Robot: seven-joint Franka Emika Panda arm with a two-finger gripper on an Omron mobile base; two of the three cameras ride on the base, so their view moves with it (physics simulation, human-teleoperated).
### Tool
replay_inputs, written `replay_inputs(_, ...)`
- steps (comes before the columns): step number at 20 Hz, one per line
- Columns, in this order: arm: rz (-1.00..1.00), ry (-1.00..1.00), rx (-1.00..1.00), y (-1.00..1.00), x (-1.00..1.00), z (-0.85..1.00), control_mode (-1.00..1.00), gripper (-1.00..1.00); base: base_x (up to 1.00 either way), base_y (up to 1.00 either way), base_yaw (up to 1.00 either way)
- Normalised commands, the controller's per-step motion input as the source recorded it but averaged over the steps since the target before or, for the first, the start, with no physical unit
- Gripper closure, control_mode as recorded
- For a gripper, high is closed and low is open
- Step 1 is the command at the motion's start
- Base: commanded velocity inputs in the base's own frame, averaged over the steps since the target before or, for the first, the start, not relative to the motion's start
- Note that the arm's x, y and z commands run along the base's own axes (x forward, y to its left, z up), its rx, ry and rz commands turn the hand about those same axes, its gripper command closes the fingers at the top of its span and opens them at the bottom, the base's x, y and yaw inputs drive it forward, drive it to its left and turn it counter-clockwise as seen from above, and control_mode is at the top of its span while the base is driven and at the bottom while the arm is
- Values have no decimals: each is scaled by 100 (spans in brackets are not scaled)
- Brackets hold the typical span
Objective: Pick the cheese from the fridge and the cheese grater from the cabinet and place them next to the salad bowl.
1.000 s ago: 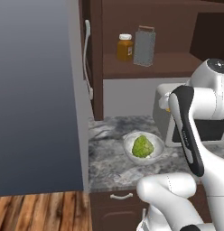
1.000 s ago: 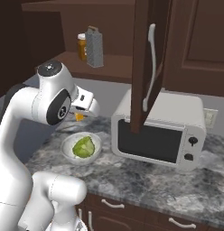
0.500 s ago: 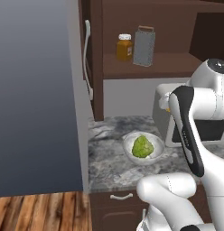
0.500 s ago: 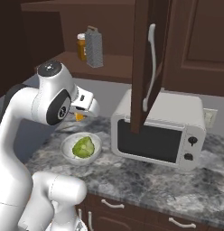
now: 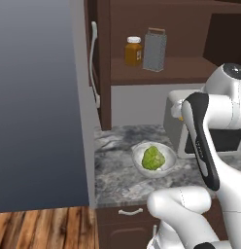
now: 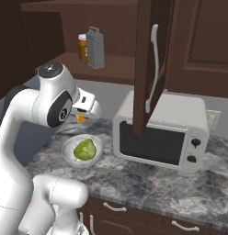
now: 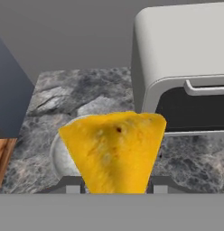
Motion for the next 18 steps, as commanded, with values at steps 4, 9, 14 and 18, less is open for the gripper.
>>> replay_inputs(4,0,0,0,0,0,0,-100,100,0,0,0)
replay_inputs(9,0,0,0,0,0,0,-100,100,0,0,0)
replay_inputs(14,0,2,2,4,-4,-3,-100,100,0,0,0)
replay_inputs(18,14,0,0,35,-8,-13,-100,100,0,0,0)
